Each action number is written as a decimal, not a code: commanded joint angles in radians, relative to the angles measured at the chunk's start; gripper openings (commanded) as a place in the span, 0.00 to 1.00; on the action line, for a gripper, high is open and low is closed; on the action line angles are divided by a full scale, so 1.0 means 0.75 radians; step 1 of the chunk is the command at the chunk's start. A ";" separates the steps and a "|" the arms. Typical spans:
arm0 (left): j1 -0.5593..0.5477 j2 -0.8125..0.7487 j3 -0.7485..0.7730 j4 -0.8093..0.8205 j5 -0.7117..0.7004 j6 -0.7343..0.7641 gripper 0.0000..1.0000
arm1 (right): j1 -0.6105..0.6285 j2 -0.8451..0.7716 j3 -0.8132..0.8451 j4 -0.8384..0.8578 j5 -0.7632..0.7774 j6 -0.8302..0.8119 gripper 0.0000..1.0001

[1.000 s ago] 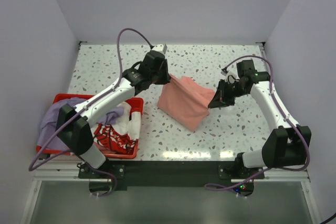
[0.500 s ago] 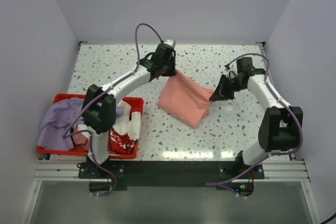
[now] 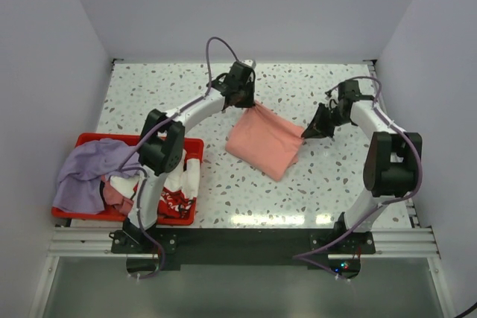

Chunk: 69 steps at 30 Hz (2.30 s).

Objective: Fold and stack the t-shirts
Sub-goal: Fold the tshirt

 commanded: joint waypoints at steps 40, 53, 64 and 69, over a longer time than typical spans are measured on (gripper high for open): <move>-0.114 -0.054 -0.273 0.124 -0.076 -0.064 1.00 | 0.292 -0.641 -0.357 -0.049 0.368 0.053 0.99; -0.110 -0.163 -0.548 0.201 -0.027 -0.152 1.00 | 0.288 -0.701 -0.357 -0.178 0.546 0.055 0.99; -0.129 -0.418 -0.616 0.187 -0.097 -0.038 1.00 | 0.290 -0.854 -0.396 -0.191 0.595 -0.043 0.99; -0.123 -0.467 -0.710 0.185 -0.228 -0.011 1.00 | 0.288 -0.889 -0.421 -0.193 0.608 -0.078 0.99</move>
